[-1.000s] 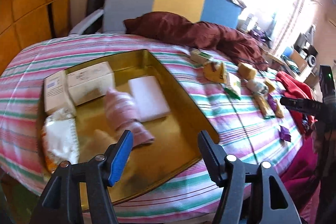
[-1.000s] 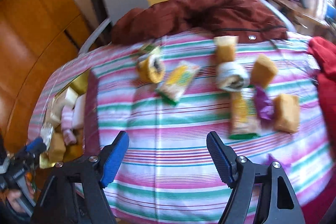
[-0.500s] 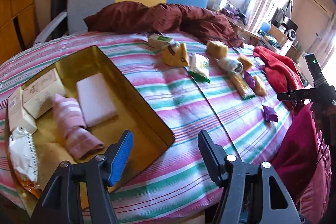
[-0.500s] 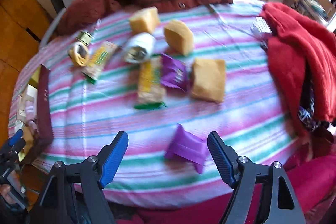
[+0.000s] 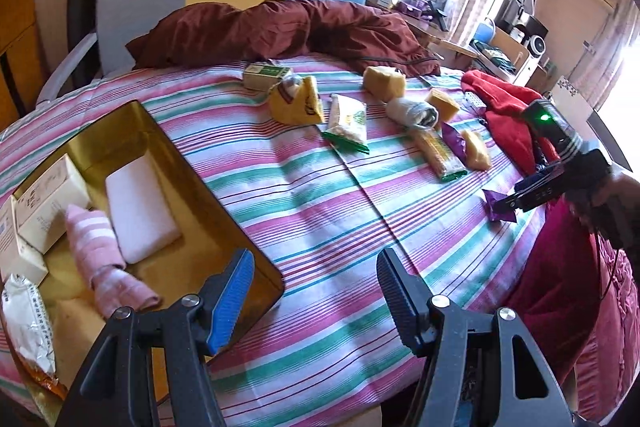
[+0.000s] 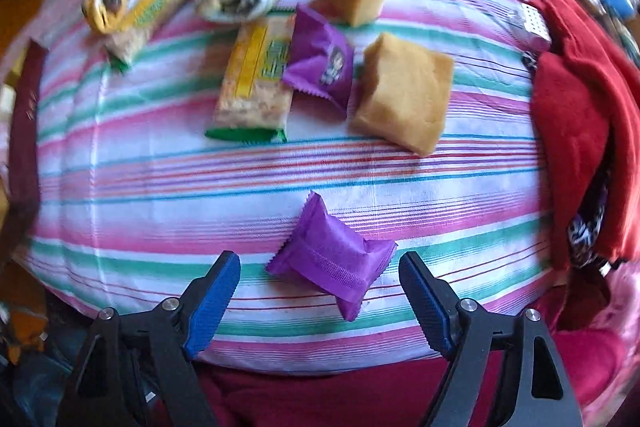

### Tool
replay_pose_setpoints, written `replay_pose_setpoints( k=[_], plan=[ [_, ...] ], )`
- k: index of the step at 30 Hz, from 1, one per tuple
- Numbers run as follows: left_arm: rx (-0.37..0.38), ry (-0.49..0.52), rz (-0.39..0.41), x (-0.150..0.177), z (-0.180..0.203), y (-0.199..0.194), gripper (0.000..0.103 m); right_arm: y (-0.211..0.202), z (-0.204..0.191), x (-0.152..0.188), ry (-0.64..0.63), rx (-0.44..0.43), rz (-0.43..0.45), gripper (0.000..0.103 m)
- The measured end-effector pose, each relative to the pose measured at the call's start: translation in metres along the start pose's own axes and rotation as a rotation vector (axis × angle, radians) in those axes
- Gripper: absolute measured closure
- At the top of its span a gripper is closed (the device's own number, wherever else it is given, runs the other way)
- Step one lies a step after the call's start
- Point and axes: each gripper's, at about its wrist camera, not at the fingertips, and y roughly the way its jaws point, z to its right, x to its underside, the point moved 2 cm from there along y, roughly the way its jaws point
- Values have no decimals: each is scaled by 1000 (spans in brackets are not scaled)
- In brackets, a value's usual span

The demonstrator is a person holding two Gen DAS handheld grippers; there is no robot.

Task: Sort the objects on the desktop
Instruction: 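Grasp the WEIDAN wafer bar with the left tool while the right tool approaches the purple candy packet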

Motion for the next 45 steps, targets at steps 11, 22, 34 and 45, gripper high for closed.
replay_pose_setpoints(
  k=[11, 22, 34, 45],
  plan=[
    [48, 67, -25, -16, 24, 17, 38, 26, -9, -2, -198, 146, -159, 21],
    [54, 63, -99, -44, 36, 56, 38, 22, -20, -1, -296, 142, -105, 36],
    [57, 56, -134, -87, 43, 107, 40, -6, -5, 1, -201, -21, 59, 41],
    [-32, 203, -100, -140, 65, 163, 40, -27, 9, 7, -150, -126, 141, 42]
  ],
)
